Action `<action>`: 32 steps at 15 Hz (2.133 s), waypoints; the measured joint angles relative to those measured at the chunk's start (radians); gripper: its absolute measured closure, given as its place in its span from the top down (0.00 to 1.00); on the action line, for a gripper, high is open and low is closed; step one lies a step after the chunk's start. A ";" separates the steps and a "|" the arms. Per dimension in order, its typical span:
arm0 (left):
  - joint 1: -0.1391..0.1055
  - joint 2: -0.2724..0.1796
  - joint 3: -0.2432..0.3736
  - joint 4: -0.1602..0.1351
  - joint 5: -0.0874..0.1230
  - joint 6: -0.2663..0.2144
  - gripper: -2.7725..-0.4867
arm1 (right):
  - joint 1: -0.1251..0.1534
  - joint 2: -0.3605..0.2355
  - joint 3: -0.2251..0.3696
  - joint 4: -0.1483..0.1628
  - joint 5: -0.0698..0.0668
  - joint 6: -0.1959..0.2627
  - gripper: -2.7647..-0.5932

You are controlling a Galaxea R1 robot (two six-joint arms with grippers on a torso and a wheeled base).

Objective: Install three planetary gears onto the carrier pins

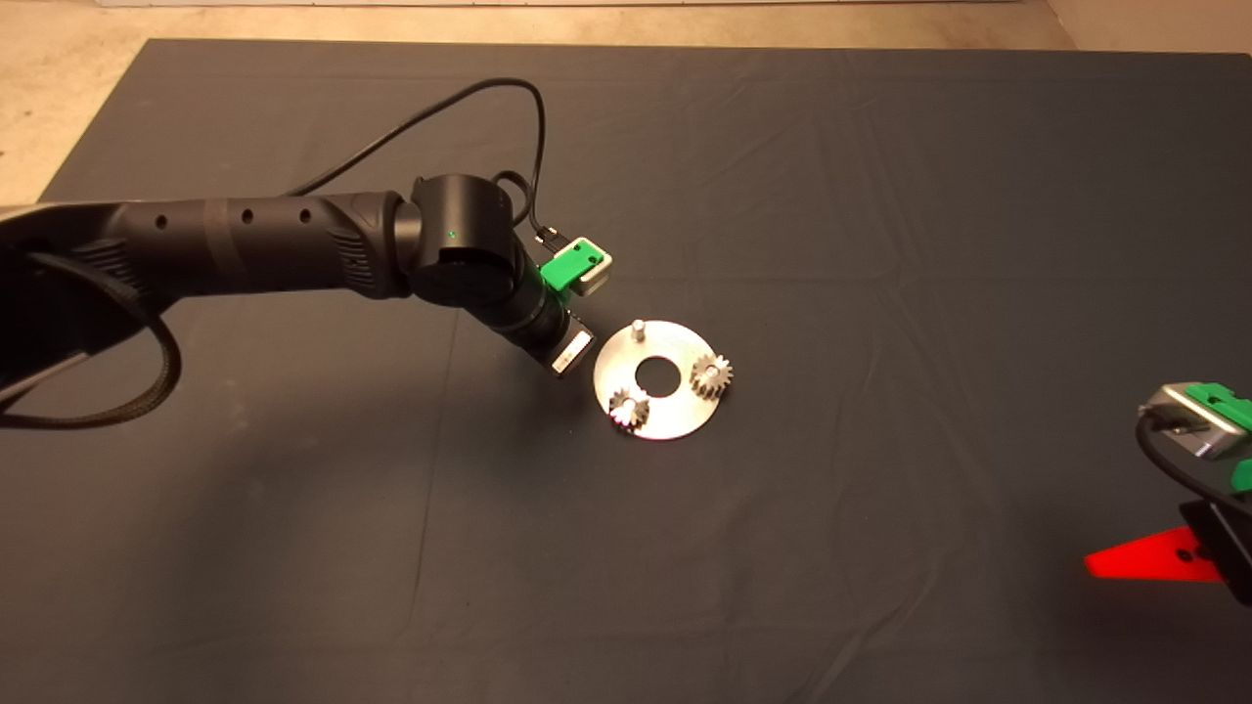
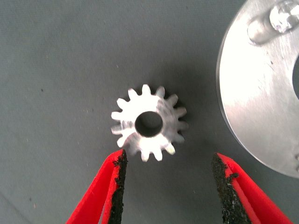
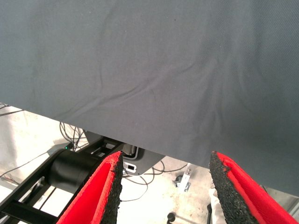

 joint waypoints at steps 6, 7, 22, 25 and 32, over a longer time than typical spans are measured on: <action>0.000 0.000 -0.018 0.003 -0.002 0.033 0.31 | 0.000 0.000 0.000 0.000 0.000 0.000 0.34; 0.000 0.000 -0.019 0.003 -0.003 0.034 0.31 | 0.000 0.000 0.000 0.000 0.000 0.000 0.34; 0.000 0.009 -0.068 0.006 -0.006 0.082 0.31 | 0.000 0.000 0.000 0.001 0.001 0.000 0.34; 0.000 0.016 -0.079 0.006 -0.022 0.082 0.31 | 0.000 0.000 0.000 0.001 0.001 0.000 0.34; 0.000 0.023 -0.080 0.006 -0.037 0.081 0.31 | 0.000 0.000 0.000 0.001 0.003 0.000 0.34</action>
